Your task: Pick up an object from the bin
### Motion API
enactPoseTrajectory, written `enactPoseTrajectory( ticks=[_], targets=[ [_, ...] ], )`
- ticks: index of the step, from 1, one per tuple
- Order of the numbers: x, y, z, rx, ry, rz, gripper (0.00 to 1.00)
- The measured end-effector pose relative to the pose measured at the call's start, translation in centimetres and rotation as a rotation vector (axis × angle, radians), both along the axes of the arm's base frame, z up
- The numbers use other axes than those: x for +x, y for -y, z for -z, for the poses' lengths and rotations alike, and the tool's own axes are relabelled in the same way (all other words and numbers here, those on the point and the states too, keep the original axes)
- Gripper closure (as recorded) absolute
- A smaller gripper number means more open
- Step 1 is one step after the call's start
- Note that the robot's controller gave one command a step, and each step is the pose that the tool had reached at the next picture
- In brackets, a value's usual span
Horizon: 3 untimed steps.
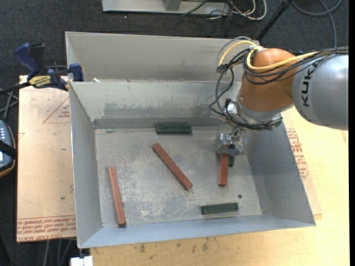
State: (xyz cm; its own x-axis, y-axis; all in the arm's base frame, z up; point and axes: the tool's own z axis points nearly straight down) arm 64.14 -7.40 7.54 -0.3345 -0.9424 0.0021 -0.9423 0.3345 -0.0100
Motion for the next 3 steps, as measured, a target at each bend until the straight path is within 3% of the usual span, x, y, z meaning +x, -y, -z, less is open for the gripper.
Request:
enactPoseTrajectory(
  ticks=[1, 2, 3],
  targets=[
    [-1.8, 1.0, 0.3, 0.008, -0.003, 0.023, 0.0],
    [-1.8, 1.0, 0.3, 0.009, -0.003, 0.024, 0.0],
    [-3.8, -1.5, 0.5, 0.006, -0.007, -0.249, 1.0]
  ],
)
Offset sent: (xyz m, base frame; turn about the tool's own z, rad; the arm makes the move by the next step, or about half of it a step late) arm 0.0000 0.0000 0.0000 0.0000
